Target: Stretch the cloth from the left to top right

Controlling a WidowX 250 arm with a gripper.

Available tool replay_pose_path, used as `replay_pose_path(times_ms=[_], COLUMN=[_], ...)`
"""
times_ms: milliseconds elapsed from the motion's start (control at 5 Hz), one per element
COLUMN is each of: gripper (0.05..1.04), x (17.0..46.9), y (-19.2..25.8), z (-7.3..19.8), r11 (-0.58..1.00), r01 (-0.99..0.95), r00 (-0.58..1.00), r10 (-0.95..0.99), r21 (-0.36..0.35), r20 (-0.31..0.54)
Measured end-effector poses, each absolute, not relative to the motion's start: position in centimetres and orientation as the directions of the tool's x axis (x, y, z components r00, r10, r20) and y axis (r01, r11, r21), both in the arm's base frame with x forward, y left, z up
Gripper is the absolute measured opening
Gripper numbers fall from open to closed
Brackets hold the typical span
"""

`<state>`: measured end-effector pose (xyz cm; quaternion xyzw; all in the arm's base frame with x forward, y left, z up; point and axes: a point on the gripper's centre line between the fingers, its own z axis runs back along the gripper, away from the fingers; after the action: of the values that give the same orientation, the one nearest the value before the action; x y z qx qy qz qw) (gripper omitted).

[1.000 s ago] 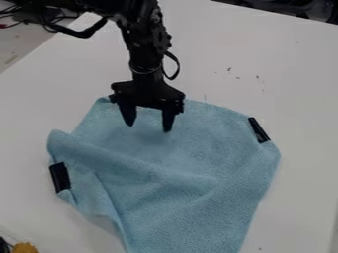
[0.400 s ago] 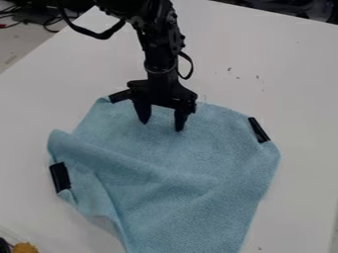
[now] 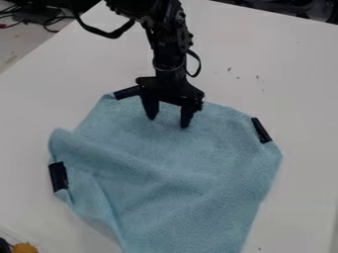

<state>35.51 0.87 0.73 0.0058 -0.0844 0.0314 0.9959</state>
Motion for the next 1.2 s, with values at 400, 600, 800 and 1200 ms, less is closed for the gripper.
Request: replay_pose_path(times_ms=[400,600,800,1200], gripper=[1.001,1.001,1.001,1.001], x=[37.7,39.3,40.5,42.7], y=[0.2,0.0,-0.2,-0.3], z=[0.8,0.6,0.6,0.7], r11=[1.0,1.0,1.0,1.0], r01=[-0.027,-0.022,-0.009,0.026], r00=[0.983,0.98,0.979,0.972], r10=[0.026,0.02,0.006,-0.028], r21=[0.007,0.009,0.017,0.014], r20=[0.18,0.197,0.205,0.235])
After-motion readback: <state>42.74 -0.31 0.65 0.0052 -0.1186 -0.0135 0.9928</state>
